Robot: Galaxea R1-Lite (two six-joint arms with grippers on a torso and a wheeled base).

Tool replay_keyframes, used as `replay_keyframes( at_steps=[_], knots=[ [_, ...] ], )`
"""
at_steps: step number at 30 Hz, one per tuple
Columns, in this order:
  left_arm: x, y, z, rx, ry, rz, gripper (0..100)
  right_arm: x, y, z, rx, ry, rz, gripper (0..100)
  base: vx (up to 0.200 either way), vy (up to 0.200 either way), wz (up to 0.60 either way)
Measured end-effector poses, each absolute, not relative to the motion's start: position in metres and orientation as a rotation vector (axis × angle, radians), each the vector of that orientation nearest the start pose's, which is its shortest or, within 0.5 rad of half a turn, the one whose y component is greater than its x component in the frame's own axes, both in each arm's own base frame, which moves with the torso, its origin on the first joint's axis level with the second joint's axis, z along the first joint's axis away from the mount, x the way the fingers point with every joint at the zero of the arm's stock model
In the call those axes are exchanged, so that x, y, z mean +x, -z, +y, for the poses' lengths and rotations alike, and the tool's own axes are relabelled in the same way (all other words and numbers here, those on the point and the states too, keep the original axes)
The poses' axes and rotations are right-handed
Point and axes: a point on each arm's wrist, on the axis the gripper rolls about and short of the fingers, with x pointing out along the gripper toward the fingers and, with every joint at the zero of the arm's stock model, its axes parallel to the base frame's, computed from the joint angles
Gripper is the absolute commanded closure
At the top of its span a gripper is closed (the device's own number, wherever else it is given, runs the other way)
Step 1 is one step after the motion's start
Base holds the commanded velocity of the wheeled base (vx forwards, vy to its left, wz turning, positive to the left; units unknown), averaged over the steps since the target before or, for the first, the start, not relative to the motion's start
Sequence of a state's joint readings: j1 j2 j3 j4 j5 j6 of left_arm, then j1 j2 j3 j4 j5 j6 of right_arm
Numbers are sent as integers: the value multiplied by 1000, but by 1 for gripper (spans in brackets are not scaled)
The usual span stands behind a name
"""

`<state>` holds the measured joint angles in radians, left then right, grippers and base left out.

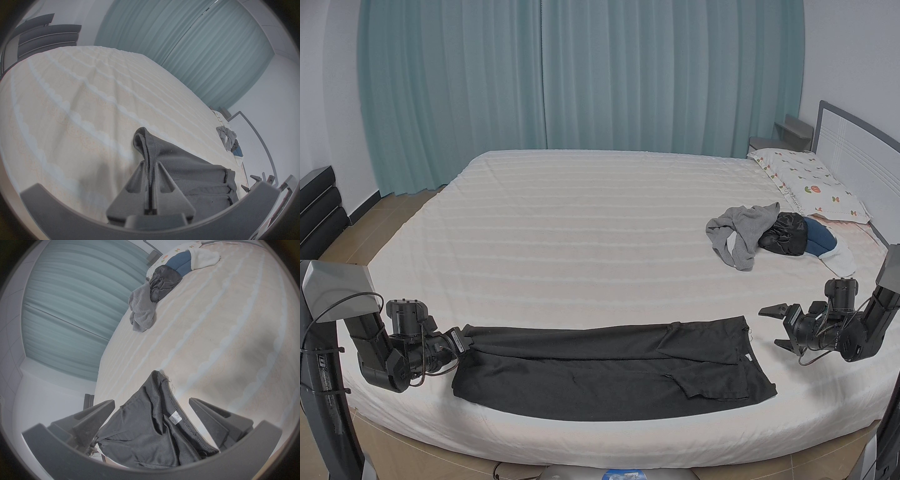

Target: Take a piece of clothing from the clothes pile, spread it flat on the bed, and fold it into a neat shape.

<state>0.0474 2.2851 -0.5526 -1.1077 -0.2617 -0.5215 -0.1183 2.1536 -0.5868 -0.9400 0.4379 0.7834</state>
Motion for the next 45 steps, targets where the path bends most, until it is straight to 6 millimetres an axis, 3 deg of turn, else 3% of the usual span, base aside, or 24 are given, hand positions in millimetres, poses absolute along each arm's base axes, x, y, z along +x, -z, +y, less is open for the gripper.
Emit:
replay_keyframes(
  at_steps=[10,19,31,45],
  knots=[
    [325,18,9,-600,44,662,100,323,-14,-31,930,-49,704,0,-60,0,0],
    [339,11,3,-684,43,626,100,323,-13,-30,929,-54,711,0,0,0,0],
    [339,2,-14,-723,48,620,100,322,-12,-28,930,-54,720,0,0,-200,0],
    [338,-32,-39,-675,-23,691,100,321,-11,-28,931,-52,724,0,0,-200,0]
  ],
)
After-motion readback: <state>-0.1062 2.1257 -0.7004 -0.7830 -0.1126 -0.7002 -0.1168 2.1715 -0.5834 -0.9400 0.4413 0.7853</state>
